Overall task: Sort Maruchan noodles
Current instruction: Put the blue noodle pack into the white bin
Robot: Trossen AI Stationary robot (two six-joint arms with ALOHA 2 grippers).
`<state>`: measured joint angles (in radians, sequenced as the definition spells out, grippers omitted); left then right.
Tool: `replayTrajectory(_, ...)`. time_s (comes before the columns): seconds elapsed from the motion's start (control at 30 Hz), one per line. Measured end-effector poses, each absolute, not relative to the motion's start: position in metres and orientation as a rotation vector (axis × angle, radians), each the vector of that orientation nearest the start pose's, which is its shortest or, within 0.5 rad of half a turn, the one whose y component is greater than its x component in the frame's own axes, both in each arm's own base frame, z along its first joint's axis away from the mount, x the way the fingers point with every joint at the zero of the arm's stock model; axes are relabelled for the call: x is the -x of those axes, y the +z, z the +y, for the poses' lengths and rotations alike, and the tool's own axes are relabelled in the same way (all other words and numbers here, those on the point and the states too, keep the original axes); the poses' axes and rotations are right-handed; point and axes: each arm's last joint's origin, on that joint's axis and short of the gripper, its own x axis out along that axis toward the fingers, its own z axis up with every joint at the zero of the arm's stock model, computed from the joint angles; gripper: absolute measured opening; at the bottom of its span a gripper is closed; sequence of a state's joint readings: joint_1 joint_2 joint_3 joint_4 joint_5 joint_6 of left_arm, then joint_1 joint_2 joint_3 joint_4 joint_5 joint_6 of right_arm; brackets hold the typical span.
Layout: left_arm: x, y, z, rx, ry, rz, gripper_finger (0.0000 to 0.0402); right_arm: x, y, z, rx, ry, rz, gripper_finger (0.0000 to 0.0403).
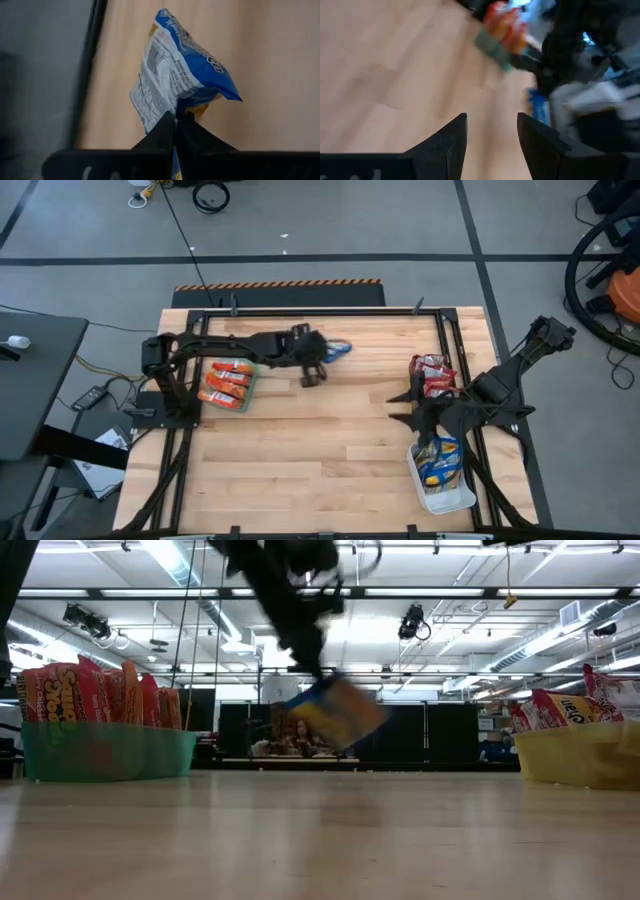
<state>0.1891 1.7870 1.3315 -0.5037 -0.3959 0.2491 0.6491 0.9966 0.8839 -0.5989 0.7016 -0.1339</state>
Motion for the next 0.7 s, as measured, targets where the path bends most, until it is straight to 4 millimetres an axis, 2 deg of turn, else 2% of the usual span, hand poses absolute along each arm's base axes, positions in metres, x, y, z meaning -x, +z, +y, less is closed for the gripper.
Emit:
replayTrajectory(0.13,-0.392,0.282,0.068,0.043,0.276,0.776,0.0011,-0.172,0.301,0.092,0.673,-0.125,0.558,0.0180)
replayTrajectory(0.27,-0.402,0.307,0.049,0.208,0.121,0.661,0.0011,-0.180,0.300,0.078,0.646,-0.182,0.591,0.0196)
replayTrajectory(0.33,-0.403,0.308,0.040,0.268,0.093,0.659,0.0011,-0.183,0.301,0.071,0.625,-0.196,0.602,0.0213)
replayTrajectory(0.43,-0.408,0.298,0.027,0.328,0.085,0.691,0.0010,-0.190,0.302,0.060,0.581,-0.205,0.599,0.0247)
replayTrajectory(0.57,-0.423,0.280,0.013,0.372,0.073,0.687,0.0010,-0.202,0.299,0.048,0.473,-0.048,0.618,0.0297)
replayTrajectory(0.7,-0.437,0.267,0.006,0.439,0.051,0.662,0.0010,-0.219,0.283,0.043,0.431,0.081,0.692,0.0335)
